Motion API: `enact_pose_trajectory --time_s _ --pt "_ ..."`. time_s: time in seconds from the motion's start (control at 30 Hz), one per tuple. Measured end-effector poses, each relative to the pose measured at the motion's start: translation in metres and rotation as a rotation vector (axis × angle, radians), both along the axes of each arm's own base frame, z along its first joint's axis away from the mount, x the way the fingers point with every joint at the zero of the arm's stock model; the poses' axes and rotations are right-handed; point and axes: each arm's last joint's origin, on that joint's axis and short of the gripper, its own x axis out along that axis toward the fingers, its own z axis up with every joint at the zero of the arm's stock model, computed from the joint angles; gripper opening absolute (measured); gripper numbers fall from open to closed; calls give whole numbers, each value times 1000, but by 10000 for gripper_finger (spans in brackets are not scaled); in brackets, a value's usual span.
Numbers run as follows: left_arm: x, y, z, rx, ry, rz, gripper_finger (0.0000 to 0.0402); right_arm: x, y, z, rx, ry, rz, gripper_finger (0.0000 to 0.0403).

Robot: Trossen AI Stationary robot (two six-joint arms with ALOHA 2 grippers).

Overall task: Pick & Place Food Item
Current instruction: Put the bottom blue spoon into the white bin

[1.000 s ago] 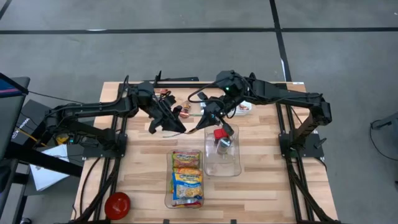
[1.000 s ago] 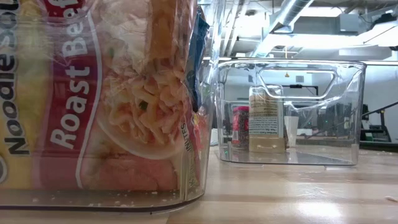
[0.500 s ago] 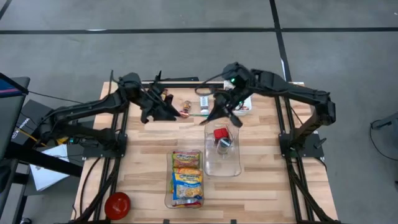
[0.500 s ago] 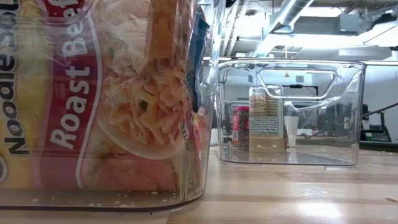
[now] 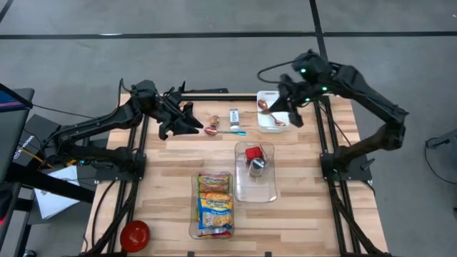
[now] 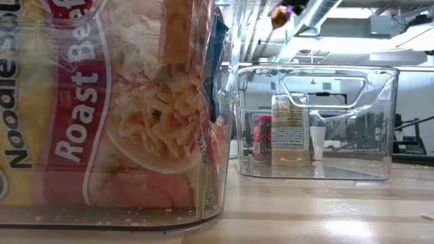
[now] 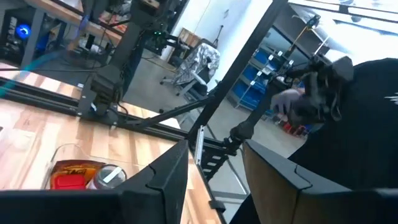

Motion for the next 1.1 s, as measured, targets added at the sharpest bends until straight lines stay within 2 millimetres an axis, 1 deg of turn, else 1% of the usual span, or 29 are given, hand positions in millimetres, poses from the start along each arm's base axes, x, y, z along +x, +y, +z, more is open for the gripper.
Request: enact_pose_trajectory --time_s 0.2,0.27,0.4,0.57,0.73,0.87,1.1 --pt "1 0 -4 29 21 39 148 -38 -5 9 -50 50 -149 0" --pt "1 1 -5 31 26 58 147 -46 -7 11 -31 48 -235 0" --pt "1 2 -5 56 19 91 145 -54 -12 11 53 57 -366 0" --pt "2 3 -5 57 24 145 144 -55 -13 12 161 54 -539 0" --pt "2 4 -5 56 26 170 144 -52 -16 1 231 154 -765 0" --pt "2 5 -5 56 28 200 144 -56 -20 -4 312 163 -926 0" --pt "4 3 -5 61 30 235 144 -45 -25 -25 428 115 -1029 0"
